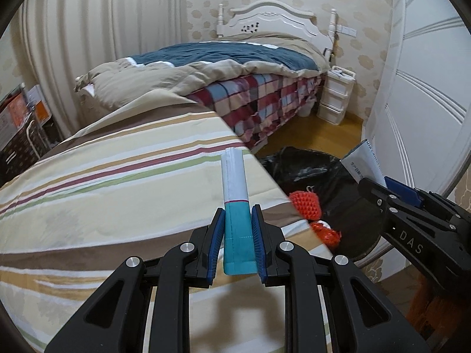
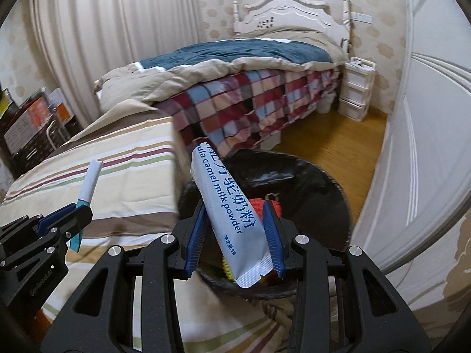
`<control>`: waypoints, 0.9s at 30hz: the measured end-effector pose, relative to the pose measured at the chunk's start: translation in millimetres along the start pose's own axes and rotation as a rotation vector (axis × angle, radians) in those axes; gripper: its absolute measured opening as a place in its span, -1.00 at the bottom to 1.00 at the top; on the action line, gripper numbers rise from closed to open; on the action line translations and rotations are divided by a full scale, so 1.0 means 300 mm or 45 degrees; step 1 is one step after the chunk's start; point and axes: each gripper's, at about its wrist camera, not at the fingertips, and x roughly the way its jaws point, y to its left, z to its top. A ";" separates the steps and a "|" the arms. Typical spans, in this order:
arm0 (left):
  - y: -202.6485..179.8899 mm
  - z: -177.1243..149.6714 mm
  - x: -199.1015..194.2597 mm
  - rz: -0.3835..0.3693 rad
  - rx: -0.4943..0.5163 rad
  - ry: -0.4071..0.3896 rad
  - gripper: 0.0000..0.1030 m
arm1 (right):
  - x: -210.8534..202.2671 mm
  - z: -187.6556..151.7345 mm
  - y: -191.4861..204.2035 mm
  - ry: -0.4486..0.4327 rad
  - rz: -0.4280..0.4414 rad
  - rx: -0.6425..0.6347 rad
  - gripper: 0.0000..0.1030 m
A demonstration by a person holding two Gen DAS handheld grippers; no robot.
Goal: Collect trash
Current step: 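Carry the tube and milk powder packet over the trash bin, then open both grippers to drop the tube and packet into the bin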
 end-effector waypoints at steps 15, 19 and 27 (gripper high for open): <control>-0.161 0.056 0.160 -0.019 0.081 0.056 -0.57 | 0.098 0.015 -0.154 0.037 -0.080 0.078 -0.28; -0.178 0.066 0.193 -0.015 0.089 0.069 -0.57 | 0.134 0.017 -0.183 0.059 -0.094 0.095 -0.27; -0.209 0.083 0.228 -0.007 0.095 0.081 -0.57 | 0.191 0.019 -0.208 0.092 -0.105 0.117 -0.26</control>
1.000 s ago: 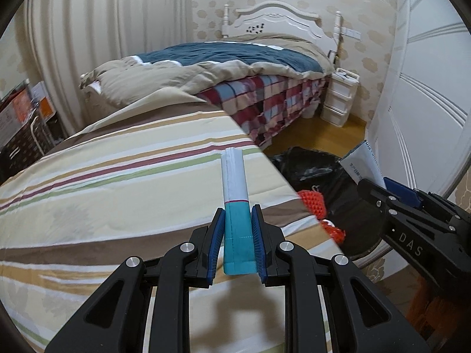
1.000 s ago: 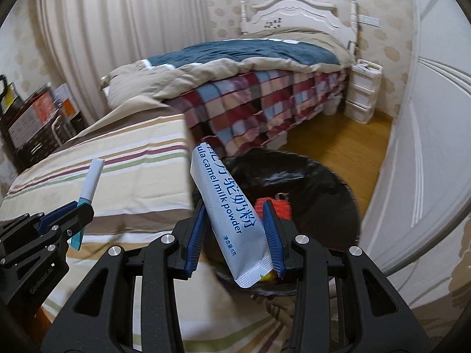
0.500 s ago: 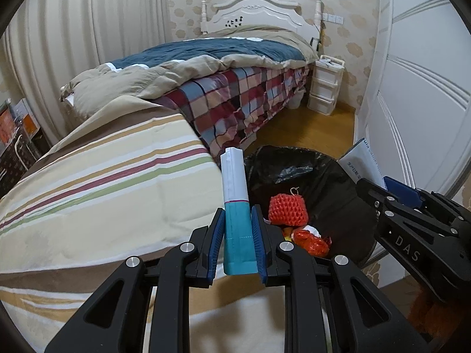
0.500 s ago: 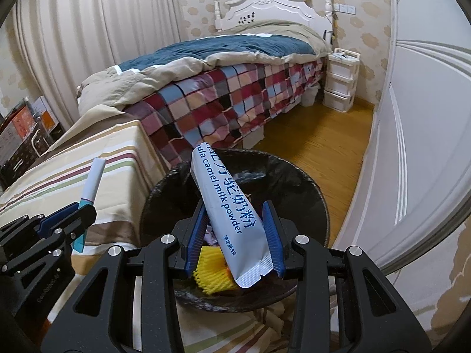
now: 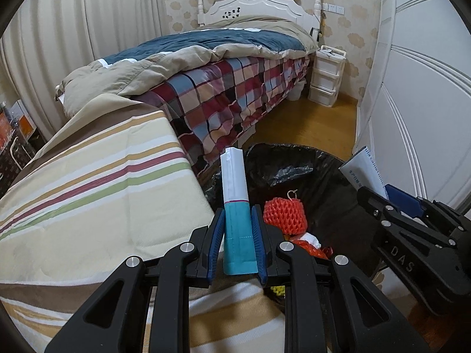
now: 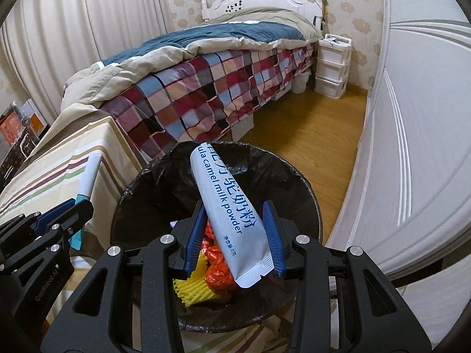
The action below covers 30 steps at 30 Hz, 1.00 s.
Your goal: Collect trash
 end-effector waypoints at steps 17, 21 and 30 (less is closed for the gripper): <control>-0.028 0.022 0.000 0.023 0.024 -0.035 0.19 | 0.019 -0.006 -0.026 -0.003 -0.049 0.031 0.12; -0.031 0.028 -0.006 0.025 0.021 -0.051 0.38 | 0.014 -0.005 -0.028 -0.009 -0.061 0.032 0.16; -0.027 0.038 -0.018 0.055 0.018 -0.074 0.48 | -0.002 -0.003 -0.044 -0.022 -0.096 0.045 0.32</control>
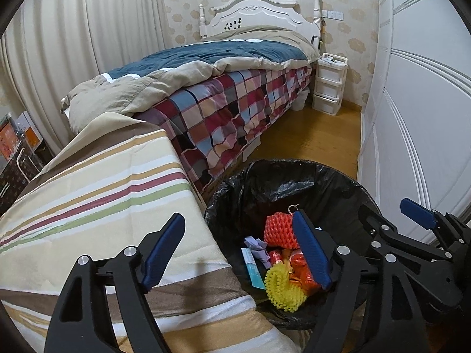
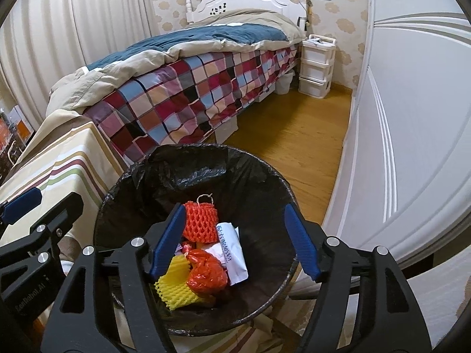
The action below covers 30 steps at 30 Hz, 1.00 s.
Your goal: Collect trash
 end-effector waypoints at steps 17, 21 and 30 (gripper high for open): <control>0.026 0.027 -0.066 0.045 -0.038 -0.084 0.62 | -0.046 0.011 0.003 -0.029 -0.033 -0.001 0.51; 0.043 0.022 -0.095 0.051 -0.053 -0.099 0.62 | -0.058 0.011 0.004 -0.033 -0.035 -0.004 0.51; 0.104 -0.020 -0.170 0.095 -0.080 -0.119 0.66 | -0.160 -0.011 0.056 -0.075 -0.011 -0.043 0.51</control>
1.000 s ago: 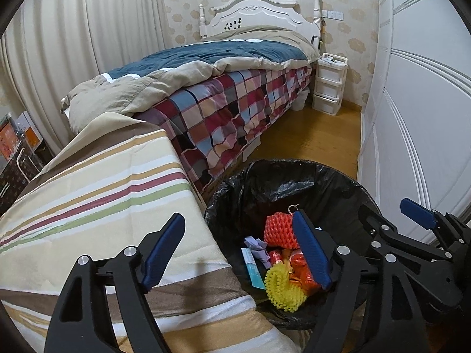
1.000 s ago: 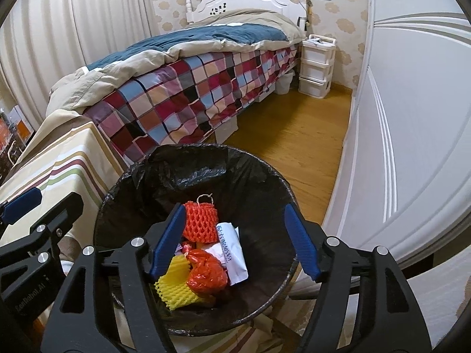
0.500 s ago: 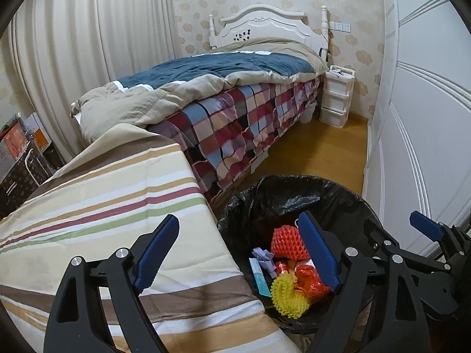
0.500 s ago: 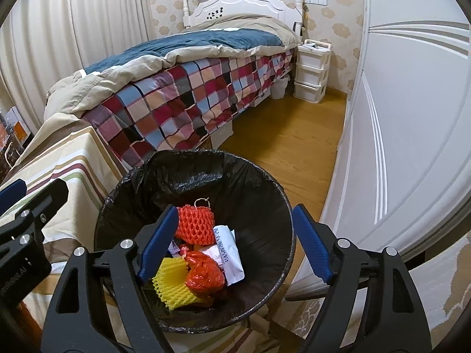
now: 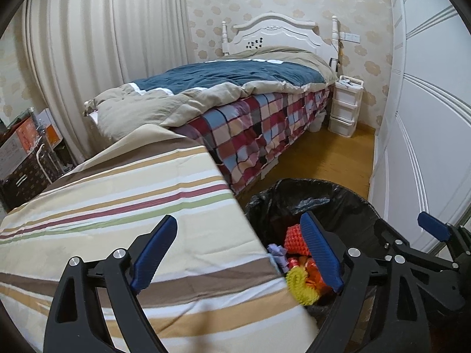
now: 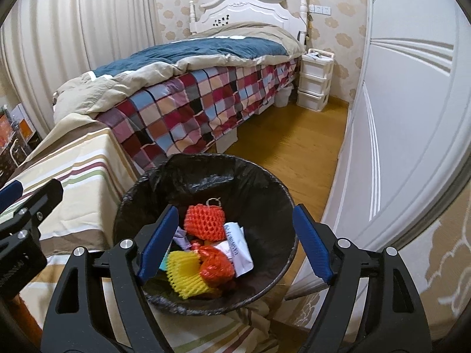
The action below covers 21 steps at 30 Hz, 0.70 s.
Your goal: Collect trash
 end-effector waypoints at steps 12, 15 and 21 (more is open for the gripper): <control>0.159 -0.064 -0.157 0.067 -0.097 -0.049 0.71 | -0.182 -0.046 0.108 -0.093 0.070 -0.054 0.54; 0.193 -0.080 -0.206 0.085 -0.117 -0.069 0.72 | -0.227 -0.058 0.128 -0.115 0.090 -0.066 0.54; 0.254 -0.126 -0.294 0.134 -0.141 -0.099 0.75 | -0.311 -0.081 0.160 -0.148 0.125 -0.091 0.62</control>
